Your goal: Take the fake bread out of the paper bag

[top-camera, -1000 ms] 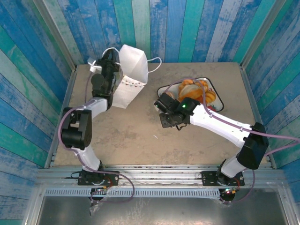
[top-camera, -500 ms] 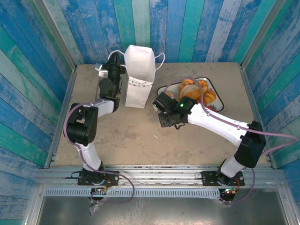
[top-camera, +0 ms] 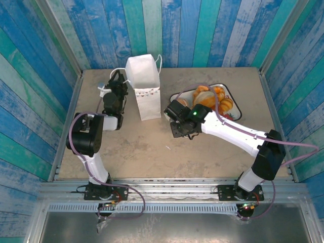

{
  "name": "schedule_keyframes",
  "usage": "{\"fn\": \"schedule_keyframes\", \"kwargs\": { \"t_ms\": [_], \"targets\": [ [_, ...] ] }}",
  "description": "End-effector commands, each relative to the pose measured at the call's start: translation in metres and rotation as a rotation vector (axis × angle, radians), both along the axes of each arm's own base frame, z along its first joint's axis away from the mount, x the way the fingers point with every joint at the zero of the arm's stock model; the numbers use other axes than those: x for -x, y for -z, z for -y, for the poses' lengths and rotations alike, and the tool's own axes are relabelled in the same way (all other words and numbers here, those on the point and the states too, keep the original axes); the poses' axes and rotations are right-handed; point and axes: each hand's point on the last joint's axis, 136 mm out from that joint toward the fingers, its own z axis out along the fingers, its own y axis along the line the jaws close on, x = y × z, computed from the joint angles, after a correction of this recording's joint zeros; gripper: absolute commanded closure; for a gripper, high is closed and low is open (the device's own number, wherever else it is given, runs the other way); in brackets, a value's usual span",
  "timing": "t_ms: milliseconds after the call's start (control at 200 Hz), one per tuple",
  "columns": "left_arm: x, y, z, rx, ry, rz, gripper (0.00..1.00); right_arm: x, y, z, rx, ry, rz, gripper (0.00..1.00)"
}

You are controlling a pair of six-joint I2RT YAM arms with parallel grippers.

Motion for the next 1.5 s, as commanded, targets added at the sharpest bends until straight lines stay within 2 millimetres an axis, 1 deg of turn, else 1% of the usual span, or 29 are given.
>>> {"fn": "schedule_keyframes", "kwargs": {
  "t_ms": [0,150,245,270,285,341,401,576,721,796,957,982,987,1002,1062,1137,1362,1422,1498],
  "targets": [
    [0.005,-0.017,0.001,-0.081,0.016,0.023,0.48,-0.006,-0.005,-0.004,-0.012,0.006,0.015,0.65],
    [0.008,-0.037,0.006,-0.155,0.035,0.049,0.32,-0.005,0.003,-0.004,-0.005,0.008,0.005,0.66],
    [0.009,-0.048,0.013,-0.214,0.067,0.048,0.16,-0.002,0.012,-0.004,0.001,0.008,-0.010,0.66],
    [0.009,-0.049,0.016,-0.230,0.078,0.042,0.12,-0.002,0.015,-0.004,0.008,0.008,-0.012,0.66],
    [0.009,-0.049,0.017,-0.240,0.086,0.038,0.08,-0.001,0.016,-0.003,0.011,0.009,-0.013,0.66],
    [0.011,-0.051,0.022,-0.267,0.108,0.028,0.00,0.002,0.021,-0.003,0.023,0.009,-0.017,0.66],
    [0.014,-0.052,0.024,-0.288,0.123,0.020,0.06,0.005,0.027,-0.001,0.032,0.013,-0.025,0.65],
    [0.026,-0.052,0.028,-0.350,0.147,-0.016,0.06,0.011,0.032,0.000,0.038,0.022,-0.024,0.64],
    [0.041,-0.060,0.028,-0.427,0.150,-0.048,0.06,0.018,0.041,0.000,0.065,0.019,-0.030,0.63],
    [0.050,-0.061,0.027,-0.469,0.148,-0.075,0.06,0.021,0.046,0.000,0.082,0.020,-0.029,0.62],
    [0.076,-0.067,0.022,-0.510,0.134,-0.112,0.06,0.027,0.057,0.001,0.133,0.021,-0.022,0.60],
    [0.077,-0.062,0.022,-0.517,0.140,-0.122,0.06,0.028,0.058,0.001,0.144,0.024,-0.020,0.60],
    [0.080,-0.067,0.022,-0.517,0.136,-0.110,0.06,0.028,0.059,0.002,0.148,0.024,-0.020,0.59],
    [0.084,-0.072,0.021,-0.522,0.136,-0.100,0.06,0.029,0.060,0.003,0.156,0.028,-0.020,0.59],
    [0.093,-0.073,0.023,-0.542,0.147,-0.106,0.06,0.033,0.065,0.005,0.188,0.034,-0.019,0.58],
    [0.104,-0.075,0.025,-0.567,0.164,-0.107,0.06,0.037,0.070,0.004,0.210,0.032,-0.010,0.57],
    [0.139,-0.076,0.025,-0.600,0.182,-0.095,0.06,0.054,0.100,-0.005,0.274,0.016,-0.020,0.49],
    [0.146,-0.076,0.023,-0.624,0.178,-0.096,0.06,0.059,0.109,-0.005,0.292,0.020,-0.030,0.46],
    [0.156,-0.077,0.020,-0.647,0.158,-0.099,0.06,0.064,0.120,-0.002,0.309,0.027,-0.038,0.45]
  ]
}}
